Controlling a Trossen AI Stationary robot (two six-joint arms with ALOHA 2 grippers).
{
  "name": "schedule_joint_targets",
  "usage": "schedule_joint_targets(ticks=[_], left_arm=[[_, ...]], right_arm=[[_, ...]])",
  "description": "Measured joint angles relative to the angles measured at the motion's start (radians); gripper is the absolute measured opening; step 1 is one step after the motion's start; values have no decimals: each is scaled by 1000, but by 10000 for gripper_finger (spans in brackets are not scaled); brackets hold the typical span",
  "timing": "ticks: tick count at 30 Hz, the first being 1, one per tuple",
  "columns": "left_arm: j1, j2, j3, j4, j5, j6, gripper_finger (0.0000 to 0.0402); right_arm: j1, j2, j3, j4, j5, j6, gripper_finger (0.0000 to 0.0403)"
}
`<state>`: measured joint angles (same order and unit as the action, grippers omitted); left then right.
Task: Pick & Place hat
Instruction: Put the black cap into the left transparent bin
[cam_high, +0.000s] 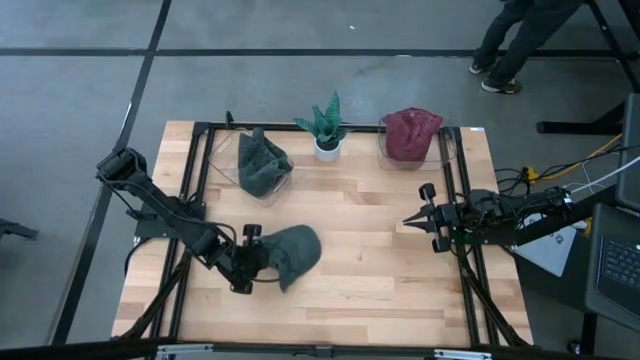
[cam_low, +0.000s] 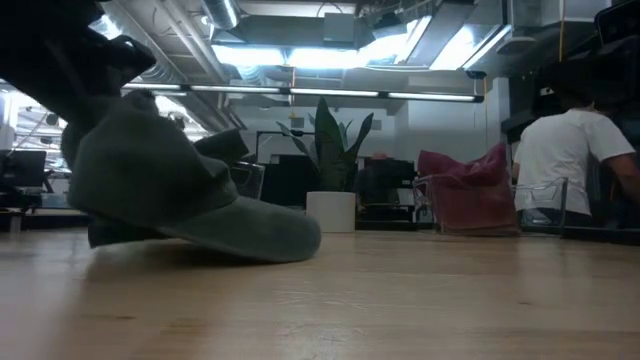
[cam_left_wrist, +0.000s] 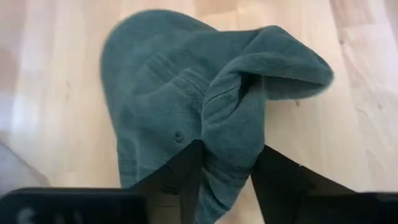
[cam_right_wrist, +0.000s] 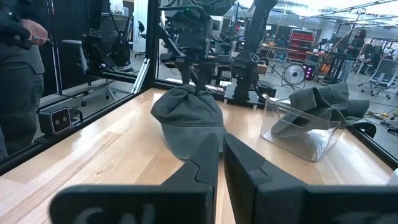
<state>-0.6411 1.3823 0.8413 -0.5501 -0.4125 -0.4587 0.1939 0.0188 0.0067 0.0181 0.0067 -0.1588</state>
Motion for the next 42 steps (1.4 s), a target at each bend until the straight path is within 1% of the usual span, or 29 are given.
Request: schedule_joint_targets(ticks=[10,14,17,21,25,27,29,36,42], left_arm=[[-2,-11,1,0,89,-7,229],[-2,-47,14,14,125,-37,266],[-2,-86,19,62,145,-45,283],[2,-130,19,139,128,-69,289],[60,-143,20,164,131,-248,290],[94,-143,20,167,165,-331,290],[117,-143,20,167,180,-370,290],[127,-140,20,159,120,-338,290],[128,-65,20,108,76,-343,275]], right_arm=[[0,0,0,0,0,0,26],[0,0,0,0,0,0,26],[0,0,0,0,0,0,26],[0,0,0,0,0,0,26],[0,0,0,0,0,0,26],[0,0,0,0,0,0,26],[0,0,0,0,0,0,26],[0,0,0,0,0,0,26],[0,0,0,0,0,0,26]])
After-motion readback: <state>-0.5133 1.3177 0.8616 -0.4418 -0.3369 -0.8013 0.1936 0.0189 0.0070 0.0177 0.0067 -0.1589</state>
